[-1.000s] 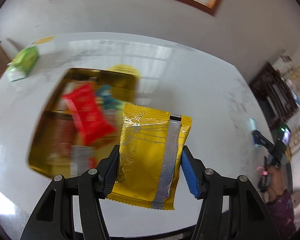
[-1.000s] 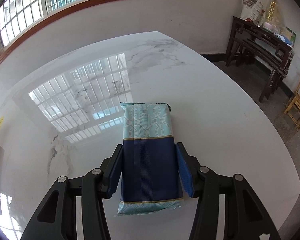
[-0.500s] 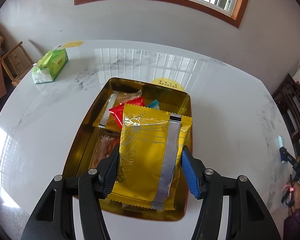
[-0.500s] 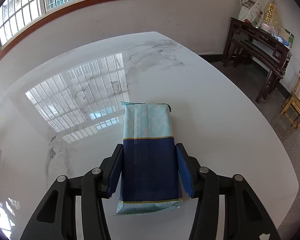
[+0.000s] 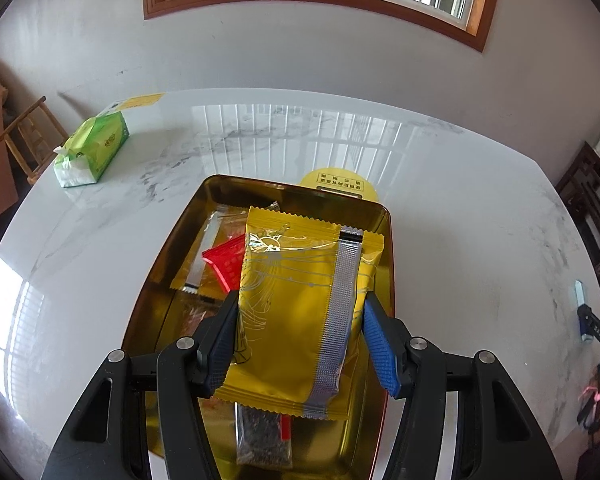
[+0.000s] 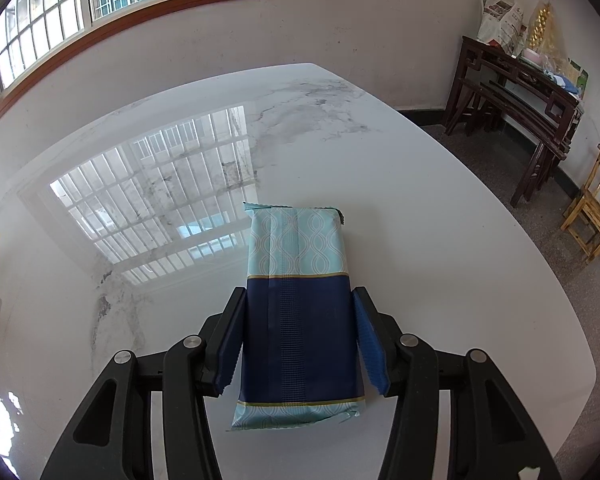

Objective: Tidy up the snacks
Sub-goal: 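Carry the yellow packet over the tin, lower it in and open the left gripper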

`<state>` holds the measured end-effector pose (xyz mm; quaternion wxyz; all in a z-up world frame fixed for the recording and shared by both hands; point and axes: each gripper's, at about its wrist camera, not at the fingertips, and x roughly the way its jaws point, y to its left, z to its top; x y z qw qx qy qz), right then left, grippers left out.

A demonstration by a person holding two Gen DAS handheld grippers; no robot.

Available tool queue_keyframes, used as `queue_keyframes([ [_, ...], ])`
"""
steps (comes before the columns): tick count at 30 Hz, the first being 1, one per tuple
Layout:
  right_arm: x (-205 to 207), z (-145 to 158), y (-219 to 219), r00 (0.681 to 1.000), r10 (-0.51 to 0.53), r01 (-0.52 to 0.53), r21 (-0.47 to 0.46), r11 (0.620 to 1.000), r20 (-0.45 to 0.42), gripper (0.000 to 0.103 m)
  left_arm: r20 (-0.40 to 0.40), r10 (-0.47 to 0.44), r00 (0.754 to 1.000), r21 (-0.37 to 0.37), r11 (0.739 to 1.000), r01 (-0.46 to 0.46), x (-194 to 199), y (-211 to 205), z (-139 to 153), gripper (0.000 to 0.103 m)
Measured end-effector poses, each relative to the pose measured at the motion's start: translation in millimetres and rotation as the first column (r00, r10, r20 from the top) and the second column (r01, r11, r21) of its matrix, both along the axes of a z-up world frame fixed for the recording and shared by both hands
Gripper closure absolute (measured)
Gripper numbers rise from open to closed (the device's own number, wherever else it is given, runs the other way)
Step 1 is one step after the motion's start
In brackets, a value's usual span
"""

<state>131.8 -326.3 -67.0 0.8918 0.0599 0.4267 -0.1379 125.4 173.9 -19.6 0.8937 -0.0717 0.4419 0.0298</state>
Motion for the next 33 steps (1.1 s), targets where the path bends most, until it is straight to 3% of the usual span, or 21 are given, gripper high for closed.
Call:
queue_keyframes([
  [33,1.6,0.1,1.7,1.000,0.003,-0.003,-0.004,1.000,-0.003,0.050,-0.066,0.015,0.998,0.059,0.998,-0.011,43.2,-8.8,-28.8,0.044],
])
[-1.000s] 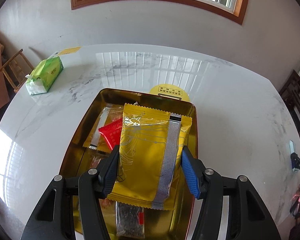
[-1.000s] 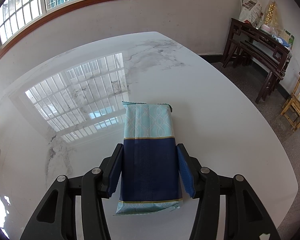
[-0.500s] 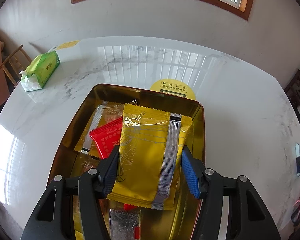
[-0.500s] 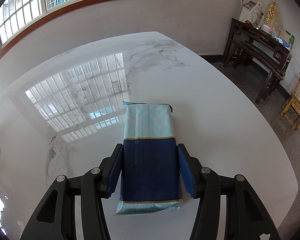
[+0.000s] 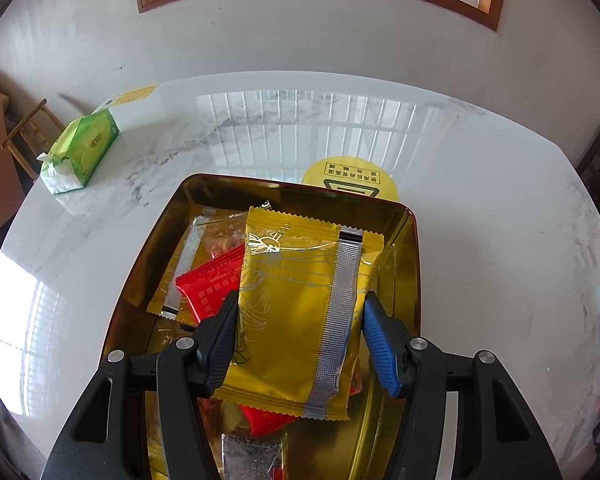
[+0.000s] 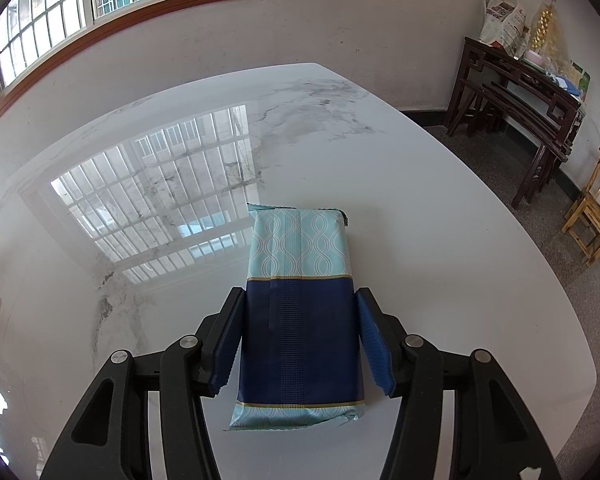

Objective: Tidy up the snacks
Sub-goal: 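Carry the yellow packet over the tin, lower it in and open the left gripper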

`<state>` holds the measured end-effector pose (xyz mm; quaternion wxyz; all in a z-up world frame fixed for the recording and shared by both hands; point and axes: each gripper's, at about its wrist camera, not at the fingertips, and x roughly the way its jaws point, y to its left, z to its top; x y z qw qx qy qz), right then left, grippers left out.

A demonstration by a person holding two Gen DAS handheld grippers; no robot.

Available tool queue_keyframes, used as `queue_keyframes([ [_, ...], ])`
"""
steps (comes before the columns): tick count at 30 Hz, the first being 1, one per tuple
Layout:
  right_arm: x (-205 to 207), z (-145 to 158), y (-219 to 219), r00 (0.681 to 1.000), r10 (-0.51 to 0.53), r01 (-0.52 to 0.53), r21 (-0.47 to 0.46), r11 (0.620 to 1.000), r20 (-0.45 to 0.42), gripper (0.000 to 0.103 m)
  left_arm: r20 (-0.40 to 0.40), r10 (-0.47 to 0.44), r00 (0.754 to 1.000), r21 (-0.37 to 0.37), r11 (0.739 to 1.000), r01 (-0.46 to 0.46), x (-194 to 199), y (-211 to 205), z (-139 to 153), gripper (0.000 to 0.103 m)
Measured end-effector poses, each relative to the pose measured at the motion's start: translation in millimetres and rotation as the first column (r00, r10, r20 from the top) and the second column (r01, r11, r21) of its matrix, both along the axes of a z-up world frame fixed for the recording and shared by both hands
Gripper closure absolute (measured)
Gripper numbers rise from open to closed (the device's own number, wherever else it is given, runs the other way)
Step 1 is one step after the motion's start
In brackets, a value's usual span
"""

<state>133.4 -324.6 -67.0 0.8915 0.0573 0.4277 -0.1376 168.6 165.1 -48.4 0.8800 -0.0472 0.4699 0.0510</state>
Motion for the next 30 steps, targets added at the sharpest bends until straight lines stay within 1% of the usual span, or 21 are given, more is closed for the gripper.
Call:
queue_keyframes([
  [13,-0.2,0.0,0.1,1.000,-0.001,0.001,0.000,1.000,0.000,0.049,-0.009,-0.012,1.000,0.033,0.999,0.012,7.1,-3.8,-2.7,0.043],
  [20,-0.3,0.0,0.3,1.000,-0.001,0.001,-0.001,1.000,-0.001,0.049,-0.019,-0.007,1.000,0.033,0.999,0.007,8.1,-2.9,-1.3,0.041],
  [26,2.2,0.3,2.1,1.000,0.005,-0.005,-0.001,1.000,-0.002,0.047,0.008,0.001,1.000,0.068,0.998,-0.002,4.5,-4.7,6.5,0.039],
  [30,3.3,0.3,3.2,1.000,0.007,-0.007,-0.001,1.000,-0.003,0.046,0.041,0.004,0.999,0.100,0.995,-0.008,0.2,-6.3,15.4,0.034],
])
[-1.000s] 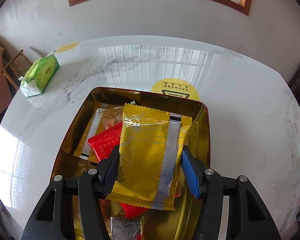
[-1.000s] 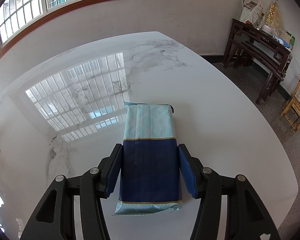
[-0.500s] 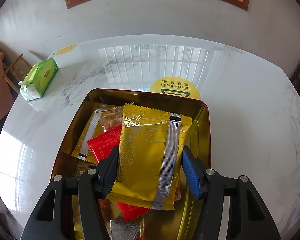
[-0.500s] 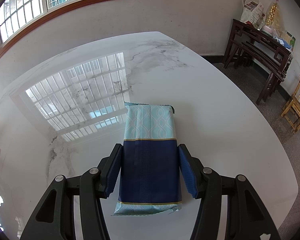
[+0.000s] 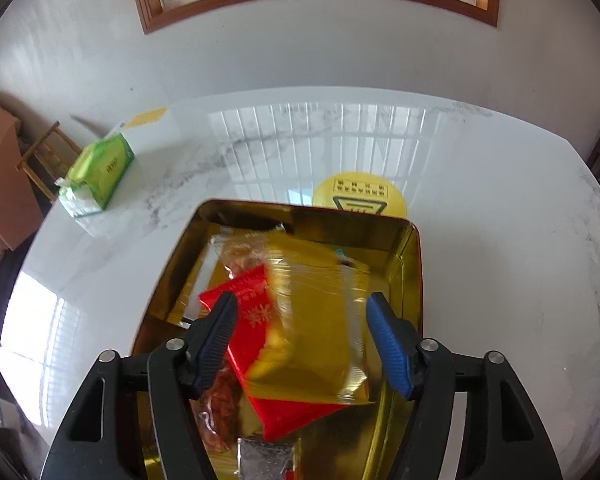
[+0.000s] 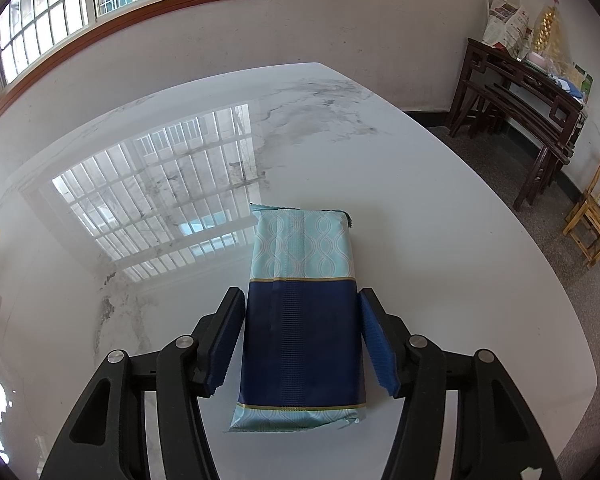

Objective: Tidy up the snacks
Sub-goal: 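Carry the yellow packet over the tin, lower it in and open the left gripper, then carry the blue-and-teal box into the tin and open the right gripper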

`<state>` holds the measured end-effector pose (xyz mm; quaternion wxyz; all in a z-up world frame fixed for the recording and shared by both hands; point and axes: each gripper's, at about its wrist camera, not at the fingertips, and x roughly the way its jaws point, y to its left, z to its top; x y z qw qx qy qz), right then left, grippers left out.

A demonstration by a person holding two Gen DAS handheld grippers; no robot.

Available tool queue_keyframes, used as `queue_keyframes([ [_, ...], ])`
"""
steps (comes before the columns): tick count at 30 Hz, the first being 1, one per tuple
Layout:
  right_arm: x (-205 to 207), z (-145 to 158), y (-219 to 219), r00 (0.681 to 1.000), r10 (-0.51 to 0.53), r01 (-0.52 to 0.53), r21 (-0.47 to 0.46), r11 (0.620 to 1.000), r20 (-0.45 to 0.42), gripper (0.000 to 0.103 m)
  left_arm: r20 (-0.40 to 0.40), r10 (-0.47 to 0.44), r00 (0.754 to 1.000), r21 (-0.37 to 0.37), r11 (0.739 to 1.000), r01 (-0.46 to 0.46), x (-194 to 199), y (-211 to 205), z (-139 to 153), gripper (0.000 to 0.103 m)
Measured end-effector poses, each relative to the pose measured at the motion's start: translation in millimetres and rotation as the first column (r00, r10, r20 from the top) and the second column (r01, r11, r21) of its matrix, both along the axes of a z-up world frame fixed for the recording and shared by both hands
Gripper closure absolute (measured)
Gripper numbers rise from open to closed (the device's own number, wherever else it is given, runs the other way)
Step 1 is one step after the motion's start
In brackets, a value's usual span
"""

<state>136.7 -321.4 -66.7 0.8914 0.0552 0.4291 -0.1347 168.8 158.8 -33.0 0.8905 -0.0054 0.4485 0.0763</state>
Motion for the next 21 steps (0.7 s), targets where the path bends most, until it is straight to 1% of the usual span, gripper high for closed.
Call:
queue_keyframes([
  [3,0.3,0.1,0.1,1.000,0.000,0.000,0.000,1.000,0.000,0.046,0.014,0.000,1.000,0.010,1.000,0.000,-2.5,-0.6,5.7,0.032],
  [9,0.3,0.1,0.1,1.000,0.000,0.000,-0.001,1.000,0.000,0.047,0.042,-0.005,0.999,0.030,1.000,0.004,-17.1,-3.9,14.6,0.031],
  [12,0.9,0.3,1.8,1.000,0.002,-0.002,-0.006,1.000,0.000,0.051,0.057,-0.005,0.998,0.051,0.999,0.002,-27.9,-6.9,17.7,0.031],
  [15,1.8,0.0,3.9,1.000,0.016,-0.016,-0.005,1.000,0.004,0.055,0.082,-0.008,0.997,0.069,0.998,0.002,-45.1,-11.0,24.0,0.031],
  [21,-0.3,0.0,9.7,0.999,0.048,-0.048,0.009,0.999,0.009,0.056,0.096,-0.023,0.995,0.062,0.998,0.017,-79.0,-13.6,34.7,0.031],
])
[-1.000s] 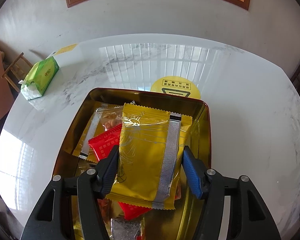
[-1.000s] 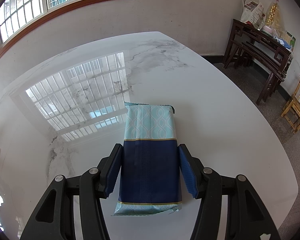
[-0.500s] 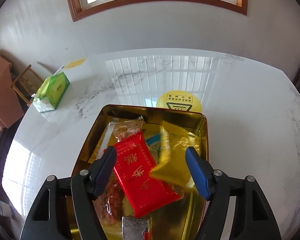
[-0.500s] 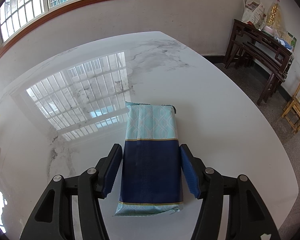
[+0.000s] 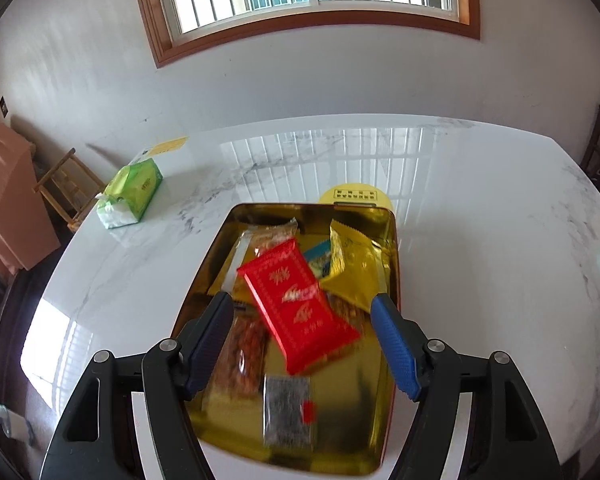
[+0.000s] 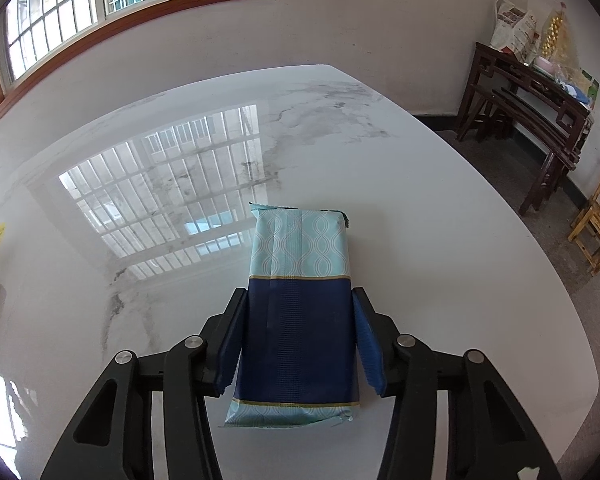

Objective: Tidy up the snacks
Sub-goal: 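Carry the blue-and-teal box into the tin and open the right gripper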

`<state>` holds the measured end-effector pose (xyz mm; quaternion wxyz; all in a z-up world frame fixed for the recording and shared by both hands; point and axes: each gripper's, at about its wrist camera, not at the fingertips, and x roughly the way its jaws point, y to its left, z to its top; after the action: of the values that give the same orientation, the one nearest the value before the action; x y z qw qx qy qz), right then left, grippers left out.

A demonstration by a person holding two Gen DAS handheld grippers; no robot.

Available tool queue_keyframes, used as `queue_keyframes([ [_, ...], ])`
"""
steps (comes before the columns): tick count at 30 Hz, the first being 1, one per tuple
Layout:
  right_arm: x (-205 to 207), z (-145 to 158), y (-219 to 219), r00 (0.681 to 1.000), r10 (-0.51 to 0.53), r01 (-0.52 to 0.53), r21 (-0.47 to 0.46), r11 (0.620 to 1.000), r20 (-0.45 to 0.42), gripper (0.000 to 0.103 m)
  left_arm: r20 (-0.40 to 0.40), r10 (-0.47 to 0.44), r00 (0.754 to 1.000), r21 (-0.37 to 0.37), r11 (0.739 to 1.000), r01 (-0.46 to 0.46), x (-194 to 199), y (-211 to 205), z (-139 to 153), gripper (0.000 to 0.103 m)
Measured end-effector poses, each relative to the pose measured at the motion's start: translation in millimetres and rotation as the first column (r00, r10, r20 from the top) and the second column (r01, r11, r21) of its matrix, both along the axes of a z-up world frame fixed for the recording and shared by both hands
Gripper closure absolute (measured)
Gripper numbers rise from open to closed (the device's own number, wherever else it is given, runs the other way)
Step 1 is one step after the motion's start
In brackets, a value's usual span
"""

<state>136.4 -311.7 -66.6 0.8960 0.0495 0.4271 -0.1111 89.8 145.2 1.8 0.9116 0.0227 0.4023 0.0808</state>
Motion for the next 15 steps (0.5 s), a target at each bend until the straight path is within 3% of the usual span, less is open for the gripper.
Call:
queue_keyframes([
  [4,-6.6,1.0,10.1,1.000,0.029,-0.029,0.036,0.999,0.005,0.056,0.000,0.001,1.000,0.012,1.000,-0.001,-19.0,0.7,5.1,0.031],
  [15,-27.6,7.9,47.8,0.994,0.104,-0.110,0.248,0.962,0.037,0.056,0.011,0.019,1.000,0.005,1.000,-0.019,-57.0,6.2,12.6,0.031],
])
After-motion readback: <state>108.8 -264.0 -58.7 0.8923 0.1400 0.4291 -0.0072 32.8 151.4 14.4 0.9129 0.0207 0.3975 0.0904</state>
